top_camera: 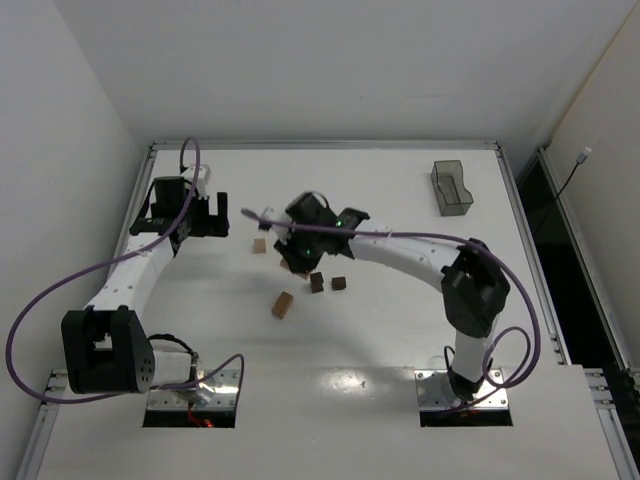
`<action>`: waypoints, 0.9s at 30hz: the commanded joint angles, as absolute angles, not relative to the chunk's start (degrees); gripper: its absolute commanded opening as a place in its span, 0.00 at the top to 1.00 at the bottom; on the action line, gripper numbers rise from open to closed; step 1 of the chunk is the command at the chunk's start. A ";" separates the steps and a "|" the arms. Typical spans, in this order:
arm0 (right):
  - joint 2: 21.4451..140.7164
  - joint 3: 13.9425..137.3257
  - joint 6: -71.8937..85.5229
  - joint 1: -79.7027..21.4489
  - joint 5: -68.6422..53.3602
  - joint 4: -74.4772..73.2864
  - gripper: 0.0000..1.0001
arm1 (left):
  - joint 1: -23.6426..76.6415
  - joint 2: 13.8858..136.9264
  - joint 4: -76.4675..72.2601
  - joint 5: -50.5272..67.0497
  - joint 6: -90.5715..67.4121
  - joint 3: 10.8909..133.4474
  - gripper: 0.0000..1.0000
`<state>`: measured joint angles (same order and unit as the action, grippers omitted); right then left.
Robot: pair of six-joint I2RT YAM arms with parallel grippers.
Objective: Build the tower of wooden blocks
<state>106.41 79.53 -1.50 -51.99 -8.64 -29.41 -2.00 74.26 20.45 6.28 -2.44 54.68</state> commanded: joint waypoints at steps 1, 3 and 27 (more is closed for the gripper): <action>104.14 92.07 0.33 -46.34 -12.91 -28.29 1.00 | -2.81 72.87 19.86 7.47 -2.20 54.40 0.00; 104.68 97.61 2.18 -44.83 -10.56 -29.00 1.00 | -2.81 72.86 19.86 7.47 -2.20 54.40 0.00; 117.77 80.07 37.44 -12.66 -44.56 -3.70 1.00 | -2.81 78.66 19.95 6.94 -6.06 58.27 0.00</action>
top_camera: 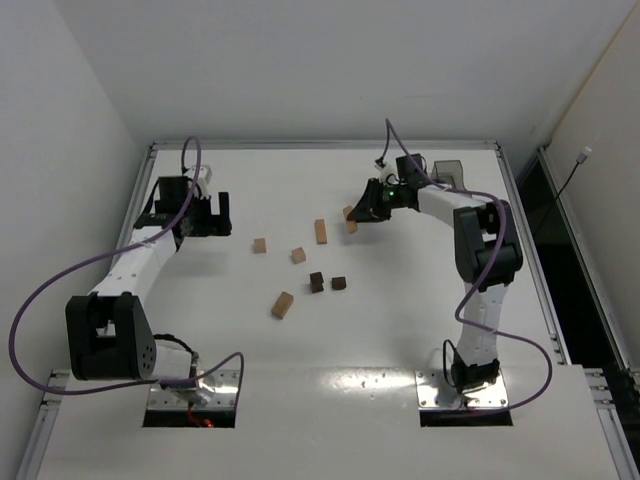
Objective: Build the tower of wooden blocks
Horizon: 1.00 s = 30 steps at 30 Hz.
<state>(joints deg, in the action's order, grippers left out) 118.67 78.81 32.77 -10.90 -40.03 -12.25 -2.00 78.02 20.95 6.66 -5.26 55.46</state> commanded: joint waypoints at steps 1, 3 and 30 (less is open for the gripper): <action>118.47 80.76 37.96 -12.66 -43.78 -4.39 1.00 | -2.81 78.66 19.95 6.94 -6.06 58.27 0.00; 120.22 81.30 37.27 -13.36 -42.29 -5.88 1.00 | -2.81 78.66 19.95 6.94 -6.06 58.79 0.00; 129.46 82.88 42.71 -18.98 -32.87 -8.53 1.00 | -2.81 80.24 21.00 5.89 -6.06 59.85 0.00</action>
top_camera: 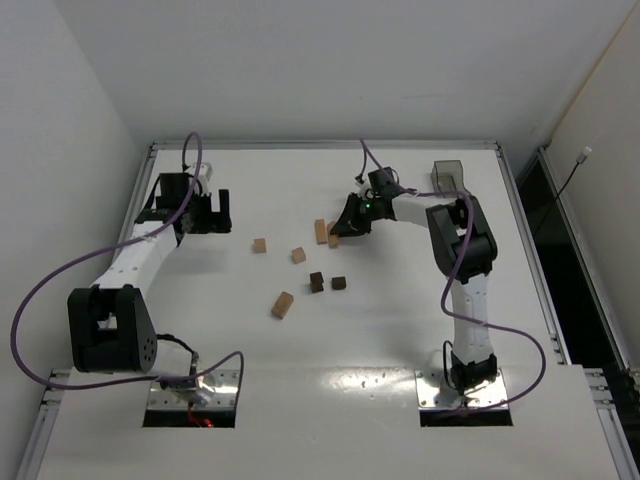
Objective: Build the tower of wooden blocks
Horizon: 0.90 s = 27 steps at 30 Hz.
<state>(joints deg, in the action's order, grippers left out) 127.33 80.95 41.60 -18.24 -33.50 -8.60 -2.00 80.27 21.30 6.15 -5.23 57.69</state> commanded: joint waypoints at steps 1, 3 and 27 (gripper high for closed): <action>129.98 82.88 42.71 -19.51 -32.87 -8.53 1.00 | -2.81 80.24 21.01 5.89 -6.06 59.85 0.00; 130.52 83.41 42.71 -19.51 -32.87 -8.53 1.00 | -2.81 80.24 21.01 5.89 -5.54 59.85 0.00; 132.71 90.26 41.57 -21.18 -25.14 -16.17 0.99 | -2.81 81.39 21.01 5.89 -5.54 60.38 0.00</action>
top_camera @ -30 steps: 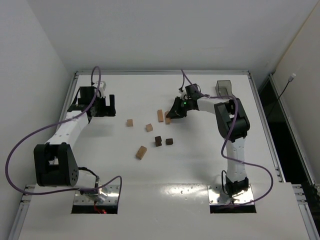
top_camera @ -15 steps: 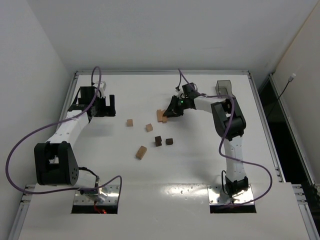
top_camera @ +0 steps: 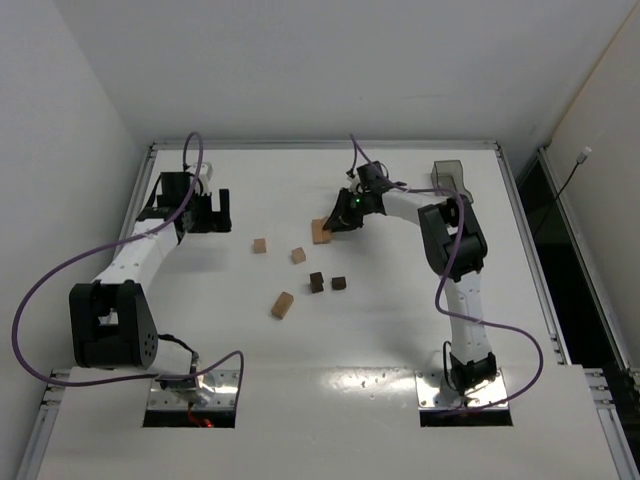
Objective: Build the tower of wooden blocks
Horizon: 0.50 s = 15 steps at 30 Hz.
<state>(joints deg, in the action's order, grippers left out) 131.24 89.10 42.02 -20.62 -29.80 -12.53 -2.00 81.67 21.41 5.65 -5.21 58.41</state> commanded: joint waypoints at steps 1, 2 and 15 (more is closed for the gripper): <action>132.71 90.26 41.57 -21.18 -25.14 -16.17 0.96 | -2.81 81.39 21.01 5.89 -5.54 60.38 0.00; 132.71 90.26 41.57 -21.18 -25.14 -16.17 0.94 | -2.81 81.39 21.01 5.89 -5.54 60.38 0.00; 131.66 88.69 40.43 -21.18 -24.61 -17.23 0.58 | -2.81 81.91 21.01 6.94 -5.54 60.91 0.00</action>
<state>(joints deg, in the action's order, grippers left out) 131.24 89.82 42.06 -20.80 -28.97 -13.96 -2.00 81.73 21.43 6.04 -5.21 58.57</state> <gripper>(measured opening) 0.413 0.997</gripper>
